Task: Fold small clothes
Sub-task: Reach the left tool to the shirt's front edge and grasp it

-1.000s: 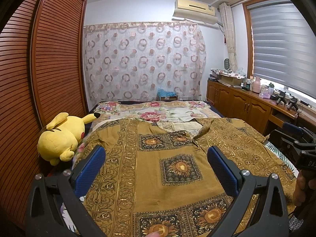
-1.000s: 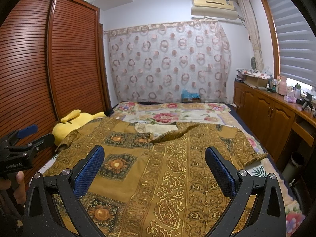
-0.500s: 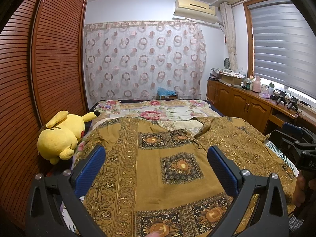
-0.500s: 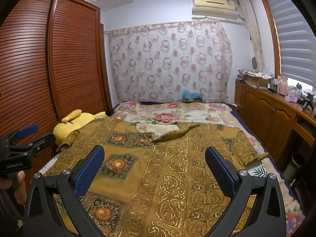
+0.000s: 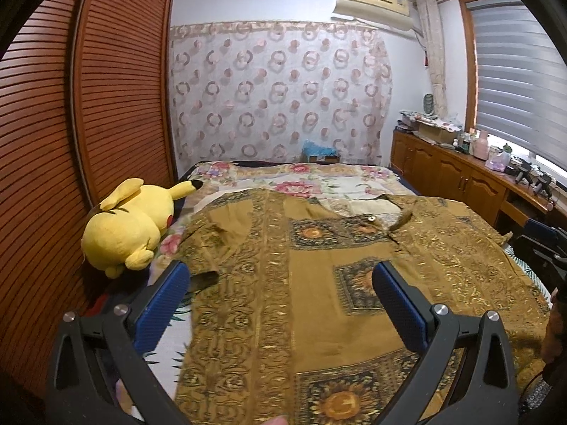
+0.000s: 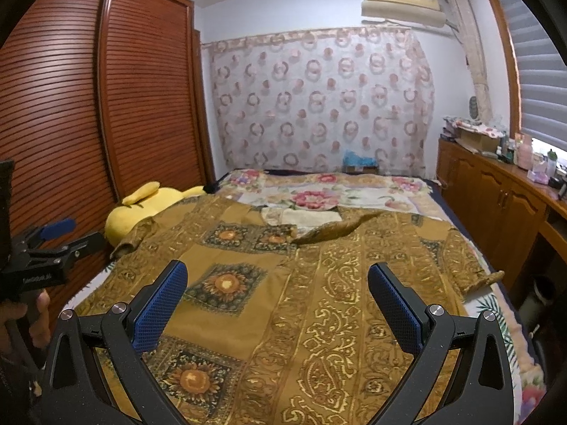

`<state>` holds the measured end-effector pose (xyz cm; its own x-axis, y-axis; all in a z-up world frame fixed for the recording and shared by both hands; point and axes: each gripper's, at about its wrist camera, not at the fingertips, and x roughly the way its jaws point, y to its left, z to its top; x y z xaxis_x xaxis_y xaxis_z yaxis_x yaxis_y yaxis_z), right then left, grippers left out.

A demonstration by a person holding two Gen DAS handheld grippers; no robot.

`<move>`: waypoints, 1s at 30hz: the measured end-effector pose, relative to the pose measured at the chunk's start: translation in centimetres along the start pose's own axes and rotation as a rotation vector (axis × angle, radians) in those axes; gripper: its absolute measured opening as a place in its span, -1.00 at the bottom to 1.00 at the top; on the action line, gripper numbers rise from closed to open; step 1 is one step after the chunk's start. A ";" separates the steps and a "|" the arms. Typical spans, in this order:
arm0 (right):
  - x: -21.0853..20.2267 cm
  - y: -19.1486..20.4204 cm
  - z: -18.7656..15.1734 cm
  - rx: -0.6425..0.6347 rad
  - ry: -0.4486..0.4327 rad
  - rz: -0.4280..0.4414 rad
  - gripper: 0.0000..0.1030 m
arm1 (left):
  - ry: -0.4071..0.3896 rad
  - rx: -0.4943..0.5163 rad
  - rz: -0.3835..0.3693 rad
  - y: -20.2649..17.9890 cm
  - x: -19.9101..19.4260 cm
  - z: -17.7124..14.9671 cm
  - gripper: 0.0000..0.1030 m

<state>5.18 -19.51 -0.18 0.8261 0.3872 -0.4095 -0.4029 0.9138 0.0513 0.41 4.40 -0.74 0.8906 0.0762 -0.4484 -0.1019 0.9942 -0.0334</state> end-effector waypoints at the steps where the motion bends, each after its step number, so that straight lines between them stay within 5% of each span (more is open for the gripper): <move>1: 0.2 0.1 0.0 -0.001 0.004 0.005 1.00 | 0.004 -0.001 0.003 0.3 0.1 -0.1 1.00; 16: 3.7 1.7 0.8 -0.042 0.056 0.087 1.00 | 0.064 0.016 0.049 5.0 3.0 -0.9 1.00; 30: 10.8 1.8 1.9 -0.093 0.149 0.143 1.00 | 0.222 0.019 0.107 12.1 8.7 -2.6 1.00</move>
<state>14.16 -13.46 -2.81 0.6932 0.4838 -0.5342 -0.5525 0.8327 0.0370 5.79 16.93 -7.42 0.7556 0.1647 -0.6340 -0.1804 0.9828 0.0403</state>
